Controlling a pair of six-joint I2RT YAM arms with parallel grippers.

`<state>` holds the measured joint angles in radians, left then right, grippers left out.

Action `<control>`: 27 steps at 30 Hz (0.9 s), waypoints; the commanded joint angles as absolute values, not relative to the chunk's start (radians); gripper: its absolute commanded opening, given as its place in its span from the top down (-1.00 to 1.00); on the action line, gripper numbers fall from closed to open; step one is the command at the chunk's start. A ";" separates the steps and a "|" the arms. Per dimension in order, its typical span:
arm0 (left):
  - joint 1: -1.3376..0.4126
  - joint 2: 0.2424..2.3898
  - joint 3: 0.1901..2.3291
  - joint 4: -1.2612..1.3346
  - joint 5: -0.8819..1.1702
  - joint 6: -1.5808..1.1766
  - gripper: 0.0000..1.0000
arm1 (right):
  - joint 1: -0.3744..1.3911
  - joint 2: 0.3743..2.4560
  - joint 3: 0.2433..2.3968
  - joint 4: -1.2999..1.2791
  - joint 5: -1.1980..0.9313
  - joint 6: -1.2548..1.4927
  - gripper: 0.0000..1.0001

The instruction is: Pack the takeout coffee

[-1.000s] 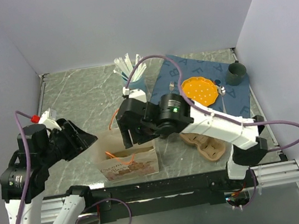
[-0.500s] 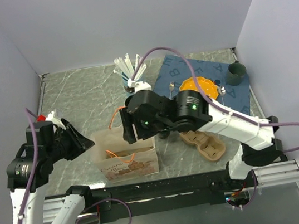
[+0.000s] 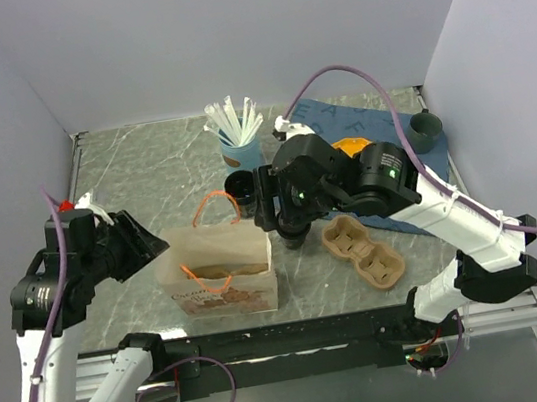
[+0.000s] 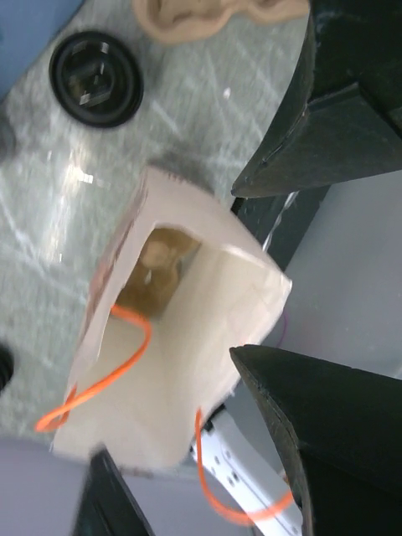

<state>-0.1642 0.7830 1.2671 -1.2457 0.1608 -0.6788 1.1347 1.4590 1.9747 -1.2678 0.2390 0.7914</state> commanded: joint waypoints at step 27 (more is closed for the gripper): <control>-0.163 0.865 1.244 -1.149 0.167 -0.617 0.40 | 0.811 1.378 1.744 -1.157 -0.055 0.506 -0.92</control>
<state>-0.1642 0.8600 1.2221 -1.2030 0.1768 -0.6285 0.8127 1.3808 1.7275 -1.2495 0.0544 0.5602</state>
